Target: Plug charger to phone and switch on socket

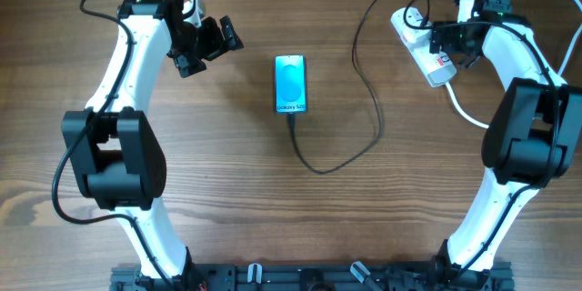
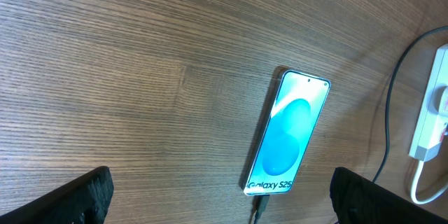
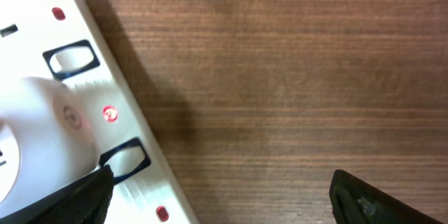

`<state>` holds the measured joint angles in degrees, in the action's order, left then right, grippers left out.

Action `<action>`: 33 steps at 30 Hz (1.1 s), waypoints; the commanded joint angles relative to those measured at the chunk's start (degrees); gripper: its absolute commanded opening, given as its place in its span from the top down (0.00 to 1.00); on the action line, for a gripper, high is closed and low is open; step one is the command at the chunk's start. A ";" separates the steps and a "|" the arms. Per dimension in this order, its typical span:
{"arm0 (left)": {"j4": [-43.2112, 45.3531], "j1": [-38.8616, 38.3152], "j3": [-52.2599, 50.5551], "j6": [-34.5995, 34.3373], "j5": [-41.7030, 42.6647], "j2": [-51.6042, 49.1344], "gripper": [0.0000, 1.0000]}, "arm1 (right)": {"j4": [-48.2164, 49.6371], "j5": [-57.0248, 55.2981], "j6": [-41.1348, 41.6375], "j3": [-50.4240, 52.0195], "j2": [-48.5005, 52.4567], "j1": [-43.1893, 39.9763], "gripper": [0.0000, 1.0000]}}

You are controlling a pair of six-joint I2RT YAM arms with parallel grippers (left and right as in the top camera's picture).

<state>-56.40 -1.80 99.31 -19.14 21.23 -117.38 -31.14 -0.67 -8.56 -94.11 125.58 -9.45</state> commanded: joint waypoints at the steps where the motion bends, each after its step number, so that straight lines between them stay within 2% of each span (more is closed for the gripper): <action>1: 0.00 0.00 -0.09 0.92 -0.33 1.36 0.00 | -3.08 0.76 -3.15 0.04 1.18 0.74 0.00; 5: 0.00 0.00 -0.09 0.92 -0.33 1.36 0.00 | -7.43 0.90 -11.43 0.04 1.18 0.79 0.00; 12: 0.00 0.00 -0.09 0.92 -0.33 1.36 0.00 | -11.21 0.74 -13.62 0.04 1.18 0.15 0.00; 16: 0.00 0.00 -0.09 0.90 -0.33 1.36 0.00 | -15.85 4.26 -24.26 0.07 1.18 0.13 0.00; 26: 0.00 0.00 -0.09 0.90 -0.33 1.36 0.00 | -12.02 4.39 -25.77 1.27 2.01 0.04 0.00; 27: 0.00 0.00 -0.09 0.90 -0.33 1.36 0.00 | -12.17 4.39 -25.75 1.27 2.01 0.00 0.01; 28: 0.00 0.00 -0.09 0.92 -0.33 1.36 0.00 | -12.63 4.39 -25.64 1.27 2.01 0.00 0.06; 30: 0.00 0.00 -0.09 0.92 -0.33 1.36 0.00 | -13.09 4.39 -24.06 1.27 2.01 0.00 0.07; 33: 0.00 0.00 -0.09 0.92 -0.33 1.36 0.00 | -14.10 4.55 -23.82 1.27 2.01 0.00 0.21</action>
<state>-56.40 -1.80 99.31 -19.14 21.26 -117.38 -44.62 3.22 -32.86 -93.45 126.45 -9.10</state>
